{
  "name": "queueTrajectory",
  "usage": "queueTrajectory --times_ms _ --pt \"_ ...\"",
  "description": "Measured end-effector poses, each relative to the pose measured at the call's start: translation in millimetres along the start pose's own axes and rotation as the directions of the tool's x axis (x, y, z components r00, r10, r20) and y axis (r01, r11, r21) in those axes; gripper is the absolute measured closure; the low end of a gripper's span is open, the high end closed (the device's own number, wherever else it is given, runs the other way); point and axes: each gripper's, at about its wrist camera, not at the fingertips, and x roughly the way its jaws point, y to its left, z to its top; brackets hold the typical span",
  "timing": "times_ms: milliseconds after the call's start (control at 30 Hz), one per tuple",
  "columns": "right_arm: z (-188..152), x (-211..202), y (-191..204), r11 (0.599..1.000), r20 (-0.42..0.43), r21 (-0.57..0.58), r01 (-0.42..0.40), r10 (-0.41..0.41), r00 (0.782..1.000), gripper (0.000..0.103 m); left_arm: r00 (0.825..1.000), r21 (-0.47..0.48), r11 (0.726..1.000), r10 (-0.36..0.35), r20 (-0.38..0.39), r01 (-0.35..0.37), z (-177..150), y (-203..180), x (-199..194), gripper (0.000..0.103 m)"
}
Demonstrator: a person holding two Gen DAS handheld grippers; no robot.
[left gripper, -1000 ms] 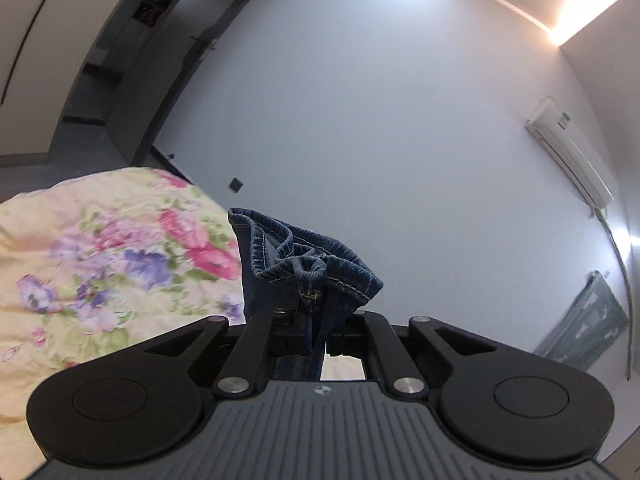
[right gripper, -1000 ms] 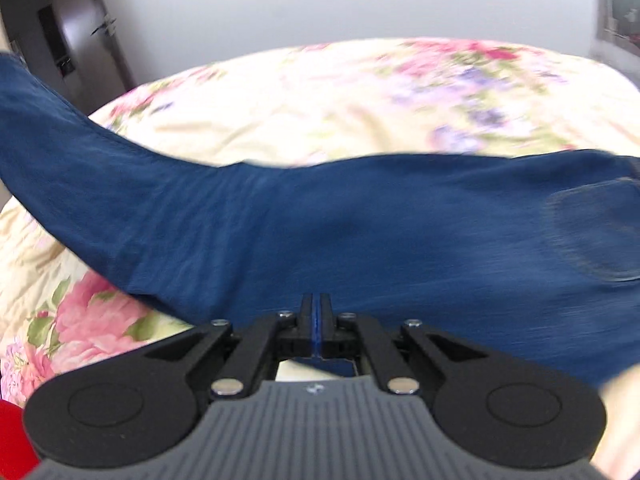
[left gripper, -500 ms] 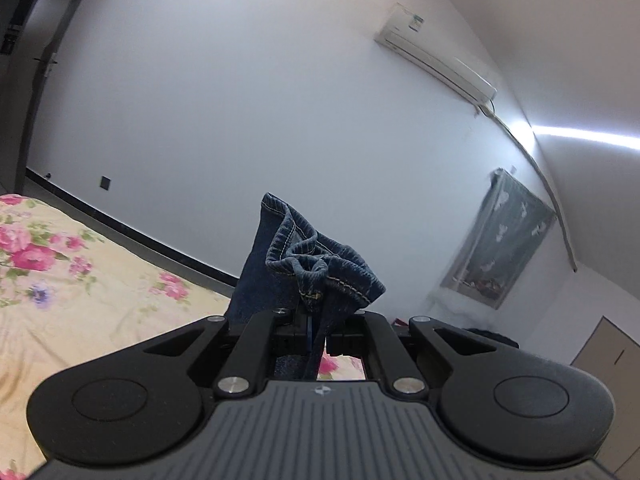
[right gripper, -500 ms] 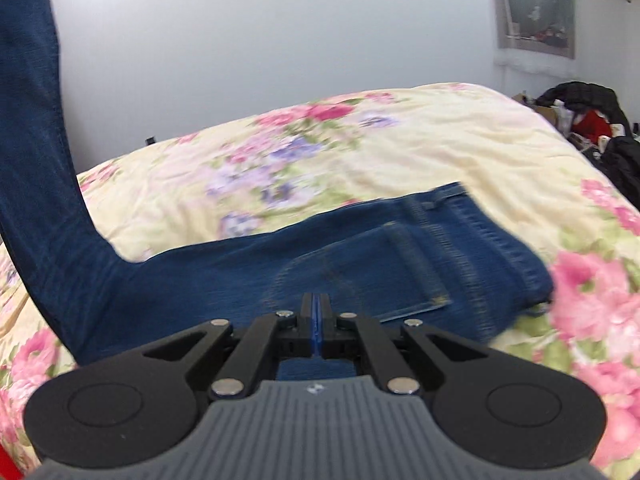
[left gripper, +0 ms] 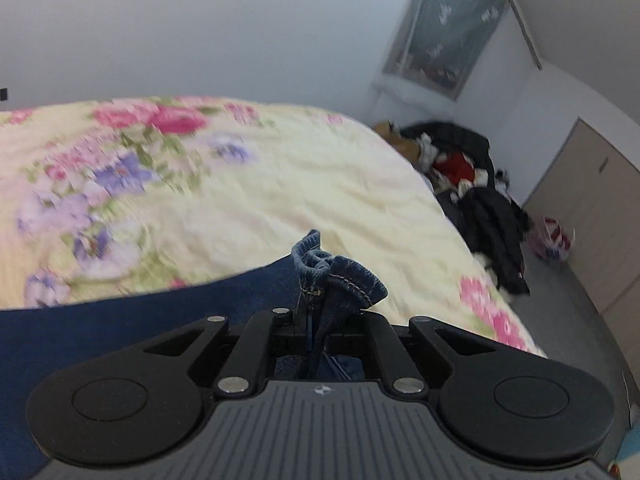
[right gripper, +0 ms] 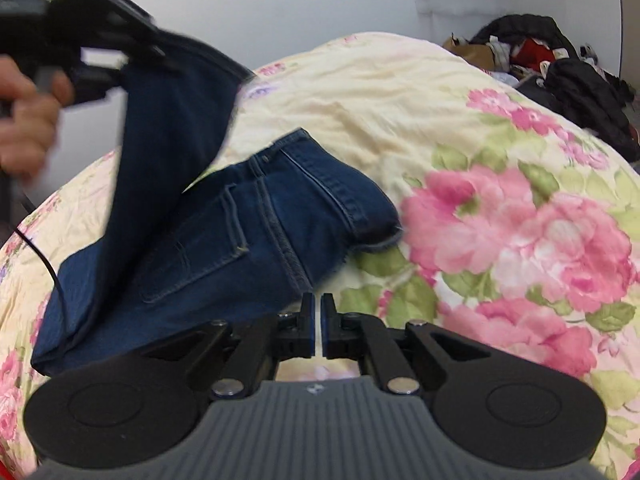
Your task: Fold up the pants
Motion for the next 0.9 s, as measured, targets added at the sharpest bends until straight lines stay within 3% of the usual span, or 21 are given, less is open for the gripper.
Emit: queueTrajectory --times_ms 133,233,300,367,433,467,533,600,733,800,900 --pt "1.4 6.4 -4.1 1.000 -0.009 0.002 -0.001 0.001 1.000 0.103 0.987 0.034 0.996 -0.076 -0.140 0.082 -18.9 -14.6 37.3 0.096" --pt "2.4 12.9 -3.2 1.000 -0.013 -0.003 0.002 -0.002 1.000 0.103 0.957 0.003 0.984 -0.171 -0.236 0.177 -21.1 -10.3 49.2 0.074" --pt "3.3 16.2 -2.0 1.000 -0.017 0.002 -0.003 0.003 1.000 0.103 0.936 -0.024 0.968 -0.248 -0.251 0.250 -20.8 -4.4 48.0 0.046" --pt "5.0 16.8 0.3 1.000 -0.017 0.003 -0.011 0.011 1.000 0.103 0.903 -0.083 0.937 -0.349 -0.251 0.339 -16.8 5.4 45.1 0.033" --pt "7.4 14.8 4.3 1.000 -0.004 -0.001 -0.014 0.014 1.000 0.103 0.875 -0.113 0.909 -0.417 -0.248 0.401 -11.7 12.3 38.2 0.032" --pt "9.0 13.2 6.4 1.000 0.001 -0.002 -0.014 0.014 1.000 0.101 0.872 -0.111 0.903 -0.430 -0.235 0.415 -8.7 15.7 31.9 0.032" --pt "13.2 7.6 10.4 1.000 0.019 -0.007 -0.012 0.012 1.000 0.091 0.884 -0.085 0.906 -0.424 -0.197 0.416 -3.9 26.0 14.1 0.032" --pt "18.3 0.5 13.1 1.000 0.046 -0.008 -0.016 0.016 0.999 0.086 0.915 -0.049 0.929 -0.370 -0.159 0.367 -0.1 43.7 -3.1 0.032" --pt "34.5 -4.0 12.3 0.998 0.087 0.037 -0.050 0.047 0.995 0.086 0.980 0.063 0.980 -0.184 -0.082 0.189 -3.4 96.1 -40.4 0.034" --pt "45.8 1.2 13.8 0.996 0.103 0.065 -0.058 0.051 0.993 0.085 0.995 0.097 0.991 -0.084 -0.057 0.089 -8.2 125.2 -56.6 0.034" --pt "62.6 22.0 11.5 0.983 0.097 0.165 -0.085 0.070 0.993 0.080 0.998 0.095 0.995 0.048 -0.042 -0.044 -15.6 174.9 -79.2 0.034"
